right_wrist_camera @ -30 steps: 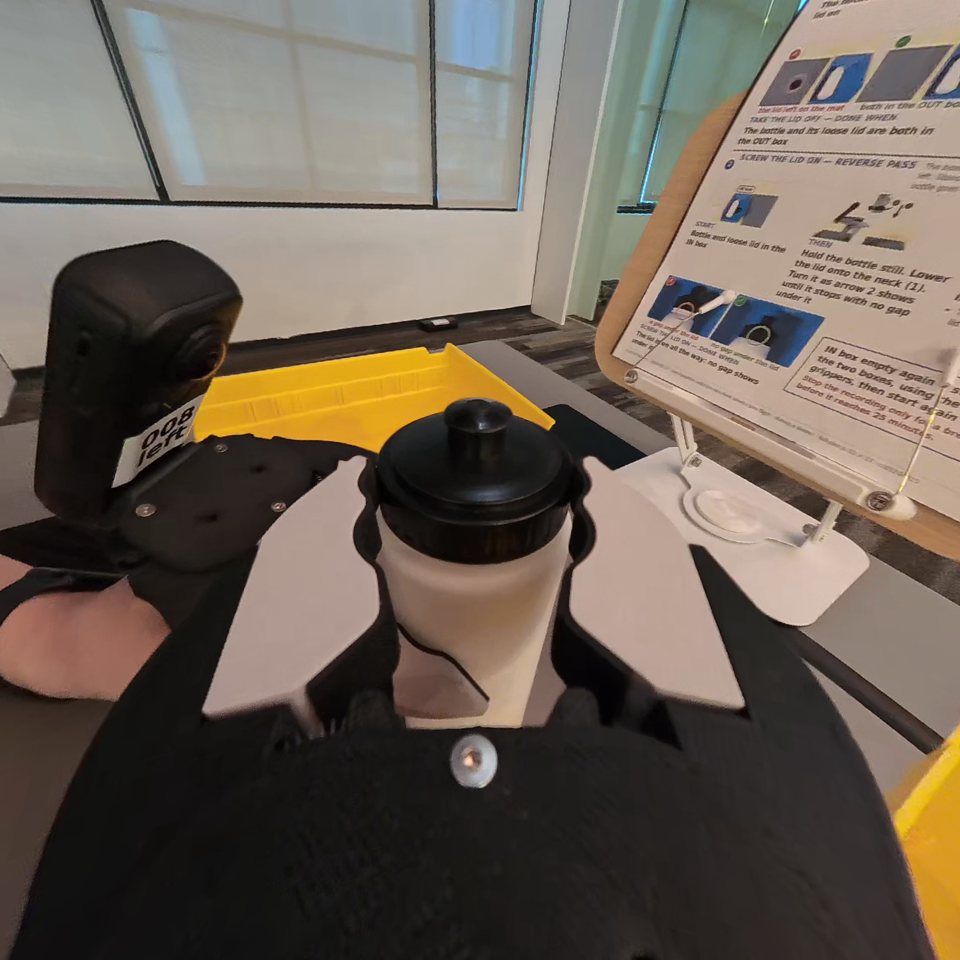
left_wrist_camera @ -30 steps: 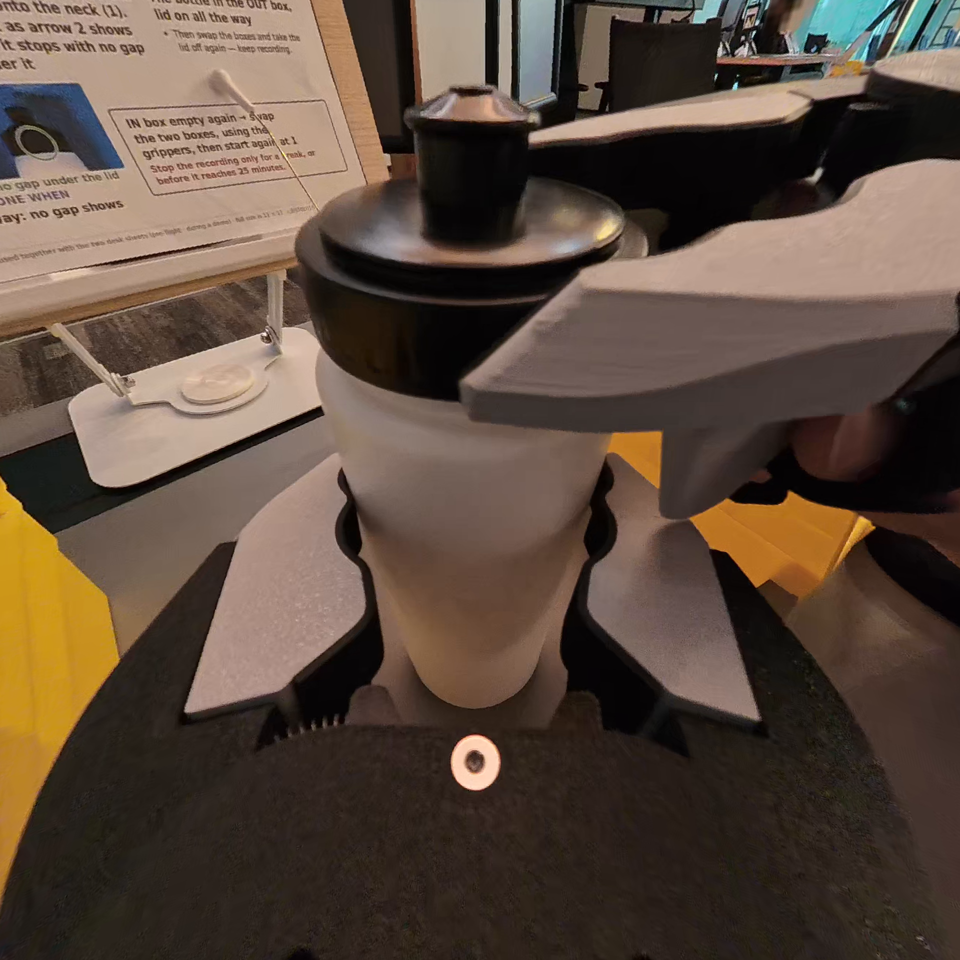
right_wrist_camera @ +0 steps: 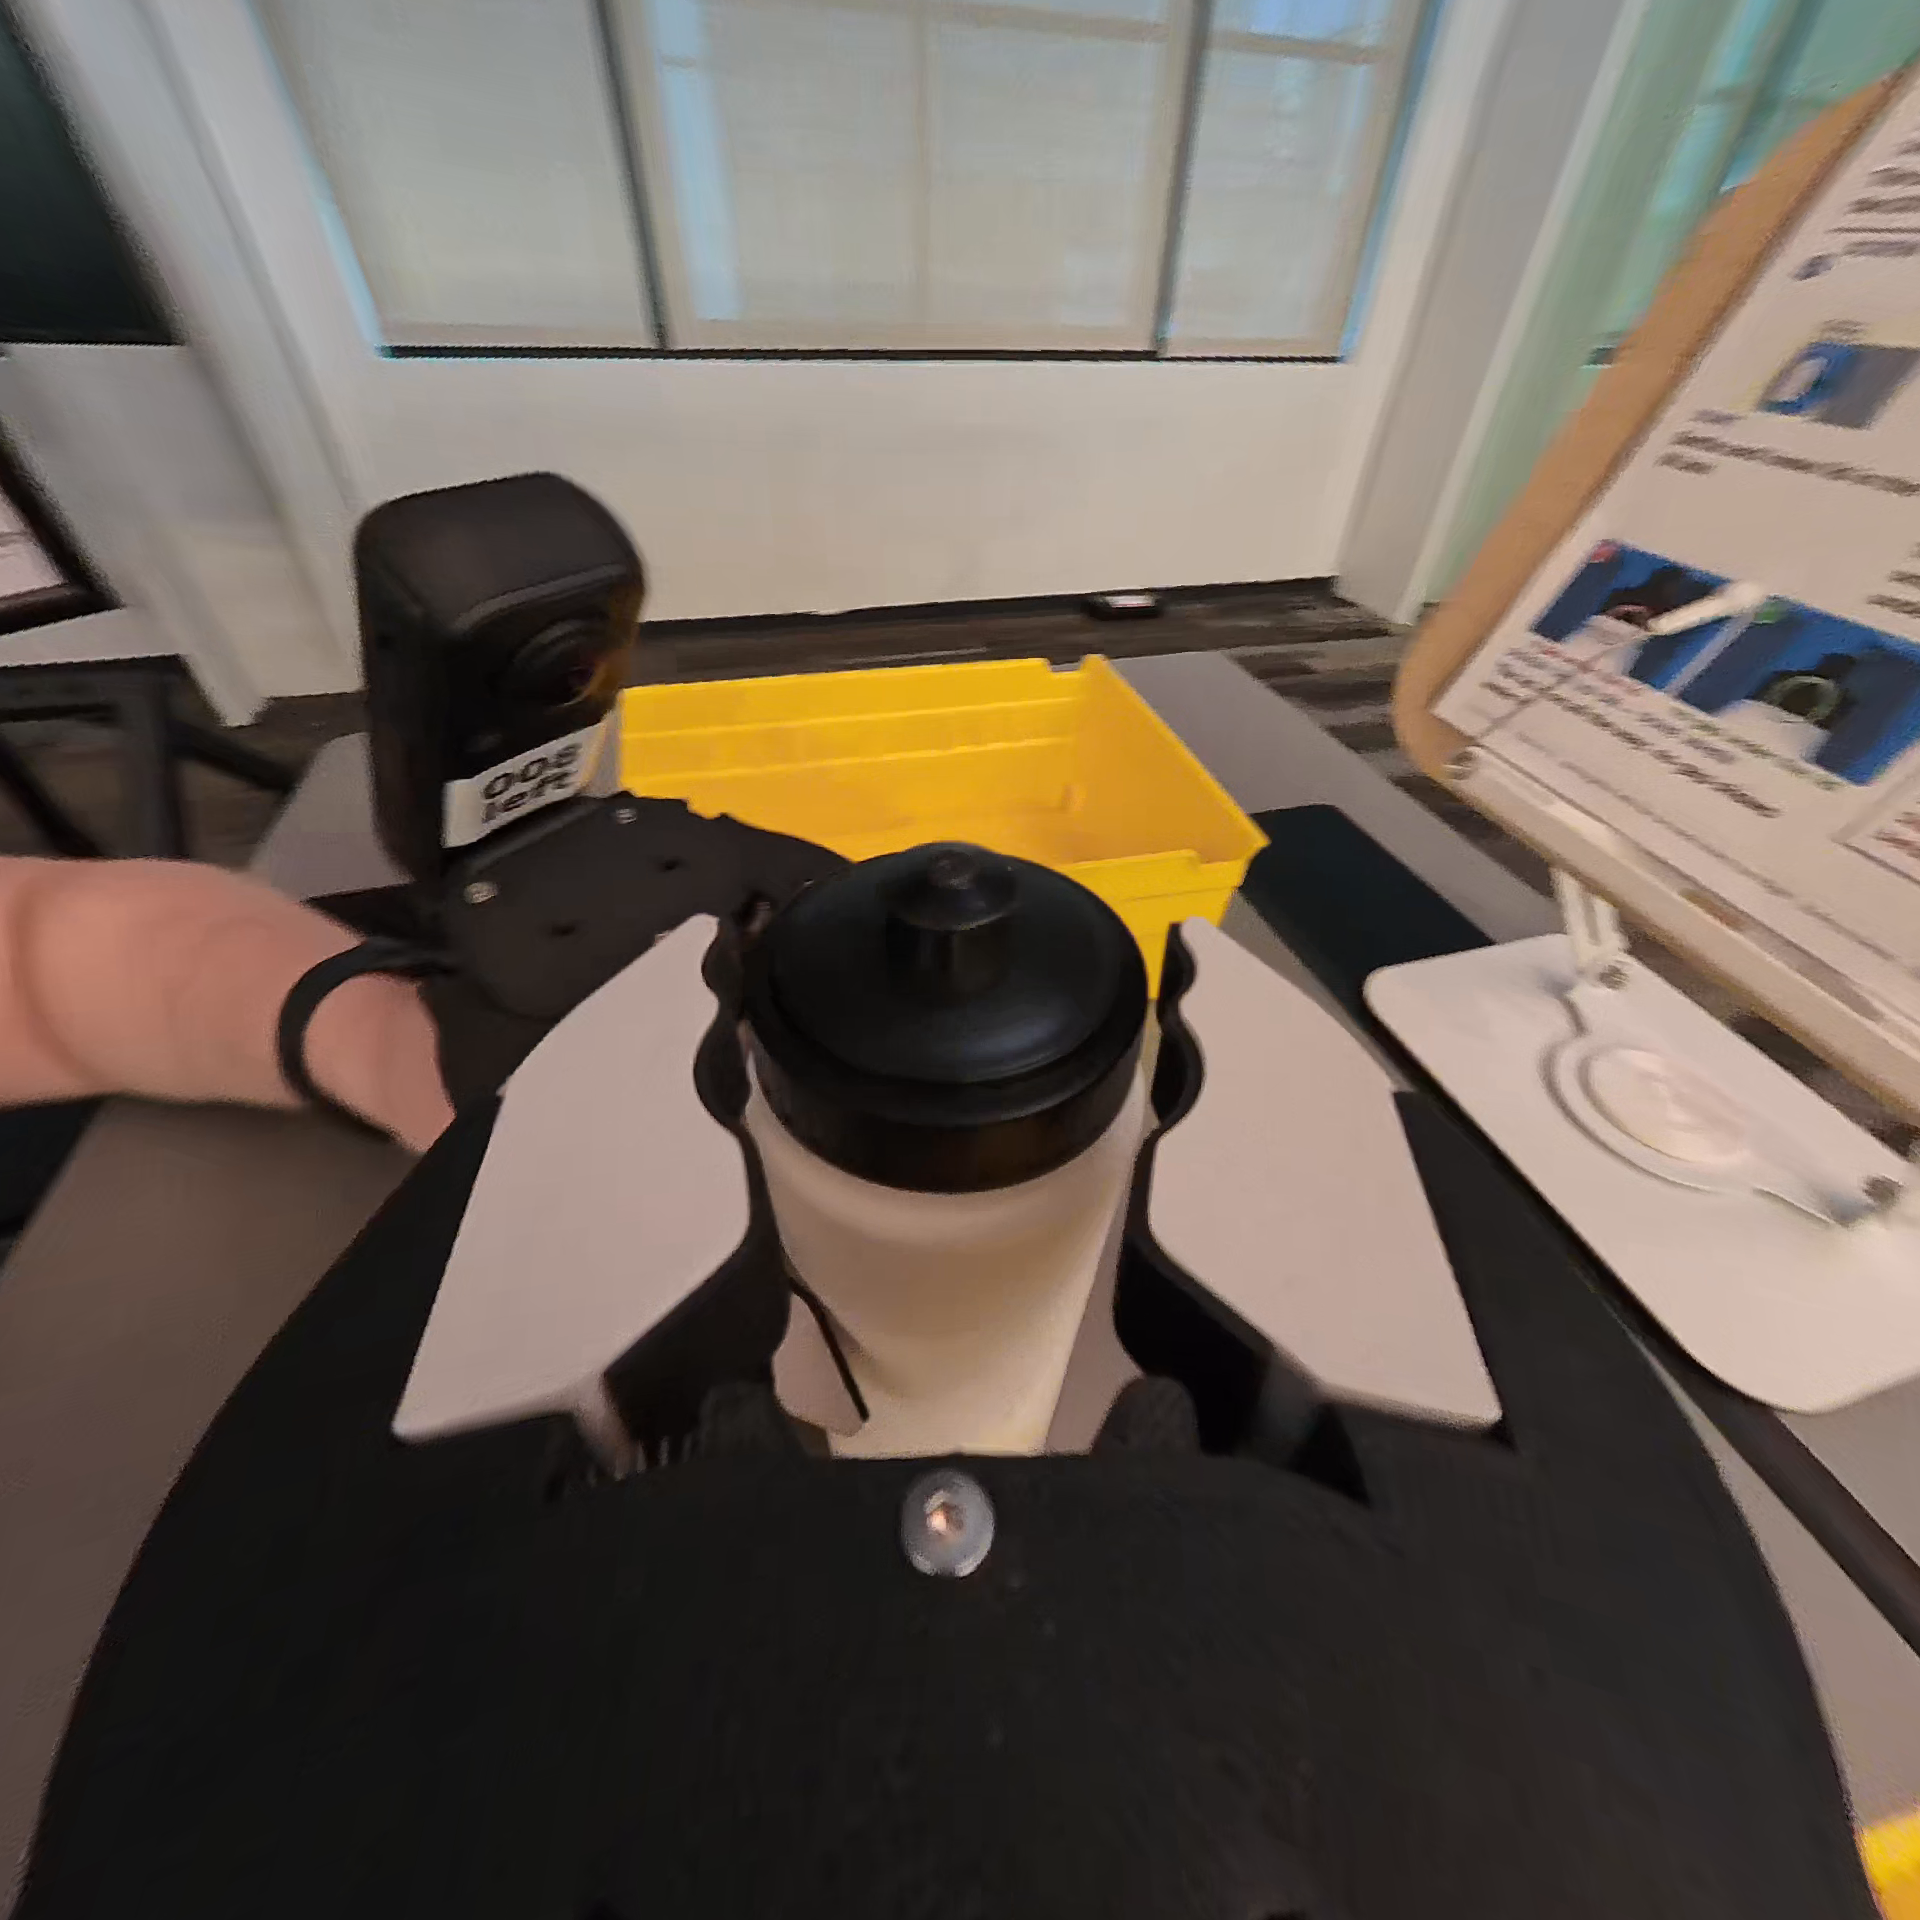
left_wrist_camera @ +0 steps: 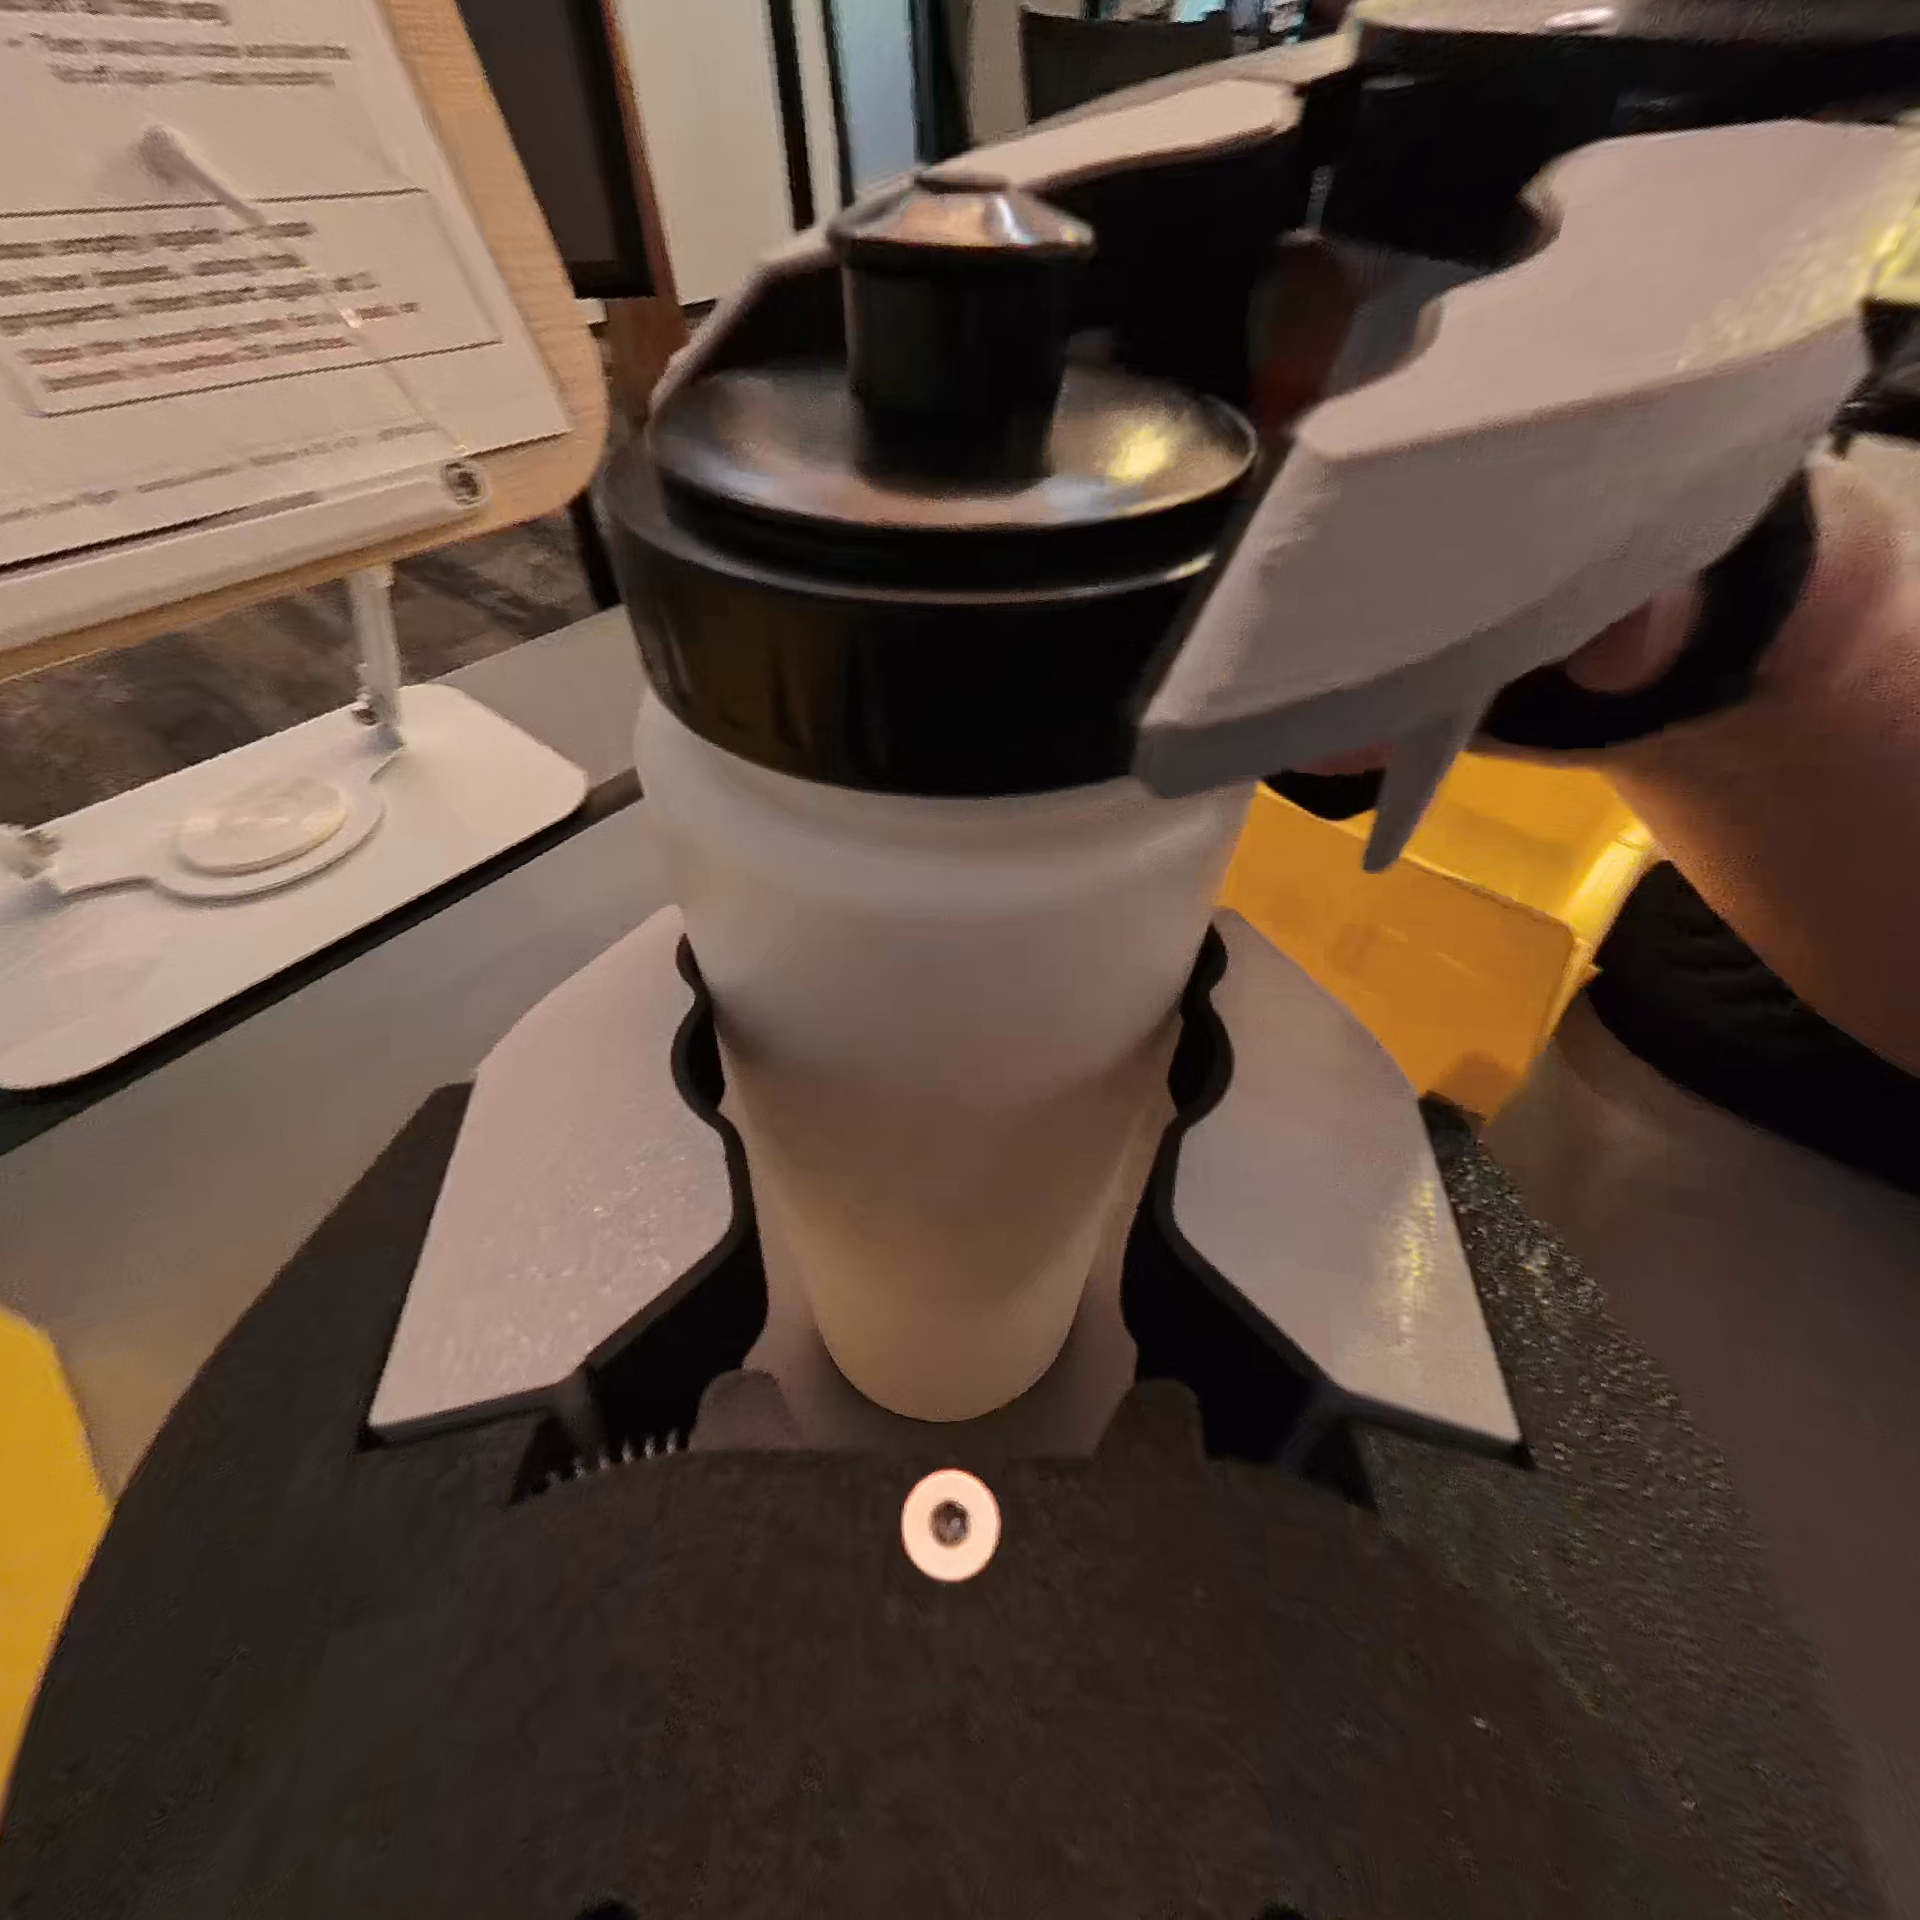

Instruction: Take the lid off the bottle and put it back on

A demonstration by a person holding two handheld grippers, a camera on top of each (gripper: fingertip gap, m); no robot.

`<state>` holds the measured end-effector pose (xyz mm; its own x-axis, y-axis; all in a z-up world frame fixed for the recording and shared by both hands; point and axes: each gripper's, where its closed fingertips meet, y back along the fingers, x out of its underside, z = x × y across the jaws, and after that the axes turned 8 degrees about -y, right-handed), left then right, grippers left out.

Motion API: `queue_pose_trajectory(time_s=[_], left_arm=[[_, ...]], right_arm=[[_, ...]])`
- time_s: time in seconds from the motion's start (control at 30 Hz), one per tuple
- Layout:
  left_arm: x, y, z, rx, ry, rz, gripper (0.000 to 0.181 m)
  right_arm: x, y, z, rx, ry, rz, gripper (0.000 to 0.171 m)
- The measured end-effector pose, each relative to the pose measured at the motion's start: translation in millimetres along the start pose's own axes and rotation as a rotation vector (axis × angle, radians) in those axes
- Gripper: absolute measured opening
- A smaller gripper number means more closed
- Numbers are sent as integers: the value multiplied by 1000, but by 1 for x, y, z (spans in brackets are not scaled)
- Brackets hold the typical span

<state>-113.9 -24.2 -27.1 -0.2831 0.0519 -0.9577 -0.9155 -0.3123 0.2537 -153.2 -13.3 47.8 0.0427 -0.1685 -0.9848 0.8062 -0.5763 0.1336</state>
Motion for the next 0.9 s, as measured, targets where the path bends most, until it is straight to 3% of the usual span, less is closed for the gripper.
queue_pose_trajectory(time_s=[0.17, 0.5, 0.77, 0.9], left_arm=[[-3, -3, -16, 88, -7, -22, 86], [2, 3, 5, -91, 15, 41, 86], [0, 0, 1, -22, -4, 15, 86], [0, 0, -2, 3, -3, 9, 86]], right_arm=[[3, 7, 11, -131, 30, 12, 77], [-2, -8, -6, 303, -14, -65, 78], [6, -2, 3, -1, 32, 52, 81], [6, 0, 3, -27, 73, 18, 78]])
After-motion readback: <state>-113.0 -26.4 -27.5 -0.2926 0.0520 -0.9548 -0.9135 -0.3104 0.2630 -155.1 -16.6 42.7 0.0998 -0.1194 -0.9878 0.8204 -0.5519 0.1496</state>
